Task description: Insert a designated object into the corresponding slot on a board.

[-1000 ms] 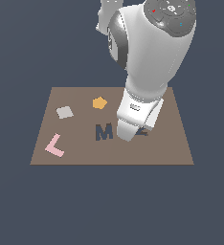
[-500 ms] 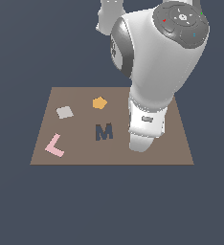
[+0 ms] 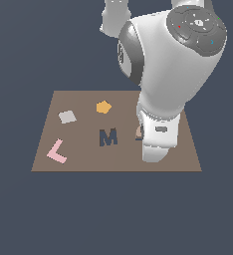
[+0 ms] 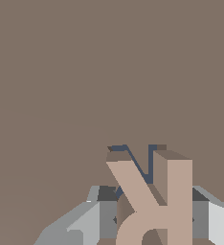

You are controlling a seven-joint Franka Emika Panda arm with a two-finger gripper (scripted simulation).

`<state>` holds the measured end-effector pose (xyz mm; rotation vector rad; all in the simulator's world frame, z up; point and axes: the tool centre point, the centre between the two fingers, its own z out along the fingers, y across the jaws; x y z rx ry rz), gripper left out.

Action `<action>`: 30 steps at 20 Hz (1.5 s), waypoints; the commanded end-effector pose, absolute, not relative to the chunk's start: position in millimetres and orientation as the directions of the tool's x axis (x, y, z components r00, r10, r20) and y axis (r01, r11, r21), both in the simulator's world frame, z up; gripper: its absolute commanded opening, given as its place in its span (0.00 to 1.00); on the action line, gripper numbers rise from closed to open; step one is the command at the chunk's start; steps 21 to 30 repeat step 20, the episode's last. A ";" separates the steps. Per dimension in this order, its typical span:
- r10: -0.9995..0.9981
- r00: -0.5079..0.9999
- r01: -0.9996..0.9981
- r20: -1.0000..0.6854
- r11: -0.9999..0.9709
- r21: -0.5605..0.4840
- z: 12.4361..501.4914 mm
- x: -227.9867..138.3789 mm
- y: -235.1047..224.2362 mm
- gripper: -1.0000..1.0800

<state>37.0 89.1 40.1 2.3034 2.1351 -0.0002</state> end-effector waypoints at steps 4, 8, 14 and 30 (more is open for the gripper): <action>0.998 0.068 0.998 -0.001 -0.068 0.000 39.6 37.5 89.6 0.00; 0.998 0.064 0.998 -0.001 -0.064 0.001 31.8 37.7 90.1 0.00; 0.998 0.064 0.998 -0.001 -0.064 0.001 30.2 37.7 90.1 0.96; 0.998 0.064 0.998 -0.001 -0.064 0.001 30.2 37.7 90.1 0.96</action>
